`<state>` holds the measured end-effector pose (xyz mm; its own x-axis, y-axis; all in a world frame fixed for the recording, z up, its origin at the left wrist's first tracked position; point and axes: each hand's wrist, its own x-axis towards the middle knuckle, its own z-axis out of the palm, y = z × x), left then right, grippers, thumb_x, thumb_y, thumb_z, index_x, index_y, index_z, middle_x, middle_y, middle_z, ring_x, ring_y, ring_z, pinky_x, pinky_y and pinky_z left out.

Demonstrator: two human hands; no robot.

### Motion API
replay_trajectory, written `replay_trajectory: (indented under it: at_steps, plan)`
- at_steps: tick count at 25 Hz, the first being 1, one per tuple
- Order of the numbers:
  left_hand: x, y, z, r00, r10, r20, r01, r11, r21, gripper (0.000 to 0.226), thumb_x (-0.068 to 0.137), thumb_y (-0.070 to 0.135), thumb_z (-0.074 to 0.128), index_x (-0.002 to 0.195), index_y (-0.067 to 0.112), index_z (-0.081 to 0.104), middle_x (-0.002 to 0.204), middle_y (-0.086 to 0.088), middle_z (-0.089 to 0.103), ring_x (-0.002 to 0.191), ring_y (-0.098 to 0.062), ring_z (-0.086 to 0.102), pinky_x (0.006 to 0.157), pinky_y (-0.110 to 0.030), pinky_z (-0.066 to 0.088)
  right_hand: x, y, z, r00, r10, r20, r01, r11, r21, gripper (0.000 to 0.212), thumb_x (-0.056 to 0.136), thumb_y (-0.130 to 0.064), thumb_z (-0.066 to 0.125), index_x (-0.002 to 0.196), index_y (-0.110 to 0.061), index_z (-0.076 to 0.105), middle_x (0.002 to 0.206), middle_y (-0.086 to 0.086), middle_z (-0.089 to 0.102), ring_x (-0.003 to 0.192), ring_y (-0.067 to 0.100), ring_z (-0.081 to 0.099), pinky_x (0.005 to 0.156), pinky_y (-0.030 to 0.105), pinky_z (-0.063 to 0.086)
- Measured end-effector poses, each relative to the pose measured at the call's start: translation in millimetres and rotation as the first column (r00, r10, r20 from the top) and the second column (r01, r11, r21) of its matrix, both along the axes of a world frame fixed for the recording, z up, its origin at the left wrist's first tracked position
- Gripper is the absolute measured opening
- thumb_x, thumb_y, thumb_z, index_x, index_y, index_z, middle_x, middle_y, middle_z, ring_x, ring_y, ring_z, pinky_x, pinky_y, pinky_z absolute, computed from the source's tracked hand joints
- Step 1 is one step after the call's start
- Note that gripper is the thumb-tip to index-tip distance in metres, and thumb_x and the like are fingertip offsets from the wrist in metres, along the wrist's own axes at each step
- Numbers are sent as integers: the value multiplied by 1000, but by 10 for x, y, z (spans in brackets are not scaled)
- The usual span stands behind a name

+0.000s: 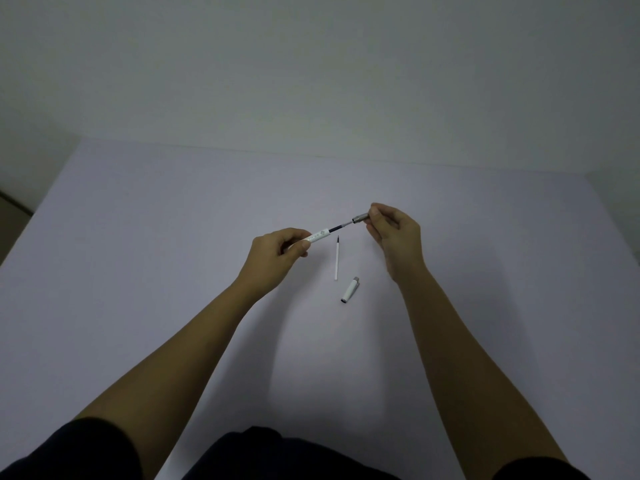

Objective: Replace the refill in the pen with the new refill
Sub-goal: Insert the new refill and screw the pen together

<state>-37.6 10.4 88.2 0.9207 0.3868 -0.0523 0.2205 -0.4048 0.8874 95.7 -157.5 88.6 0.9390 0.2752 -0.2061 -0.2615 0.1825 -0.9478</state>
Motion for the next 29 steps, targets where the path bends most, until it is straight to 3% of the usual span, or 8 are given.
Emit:
replay_trajectory:
  at_steps: [7,13,20,29]
  plan:
    - [21,-6,35,1000,-8,6,8,1000,1,16,91,23,57,103,22,68,76,7,69,71,-9,61,53,-2,37,-82,31,19,998,54,32,-53,998,-34,8,88,-9,61,94,-12,65,89,8,67,76,5,69,71,13,54]
    - [5,83,68,998,-63,0,63,997,52,17,91,22,57,104,21,68,76,7,68,64,0,55,52,-3,36,-157,-6,16,995,67,74,-63,997,-52,4,86,-11,63,87,-15,65,85,7,69,74,6,70,70,14,53]
    - [7,127,119,987,-163,8,159,968,196,18,92,20,55,106,24,67,75,11,61,66,5,50,58,-3,37,-207,-52,4,986,110,125,-96,989,-112,15,84,-13,66,75,-25,68,78,1,71,77,11,70,71,16,54]
    - [-24,147,193,991,-136,17,134,989,67,19,92,20,54,104,22,69,75,8,66,67,8,56,55,-2,37,-244,-95,78,959,185,213,-147,972,-185,15,82,-13,68,77,-27,68,78,-6,70,78,11,67,75,19,54]
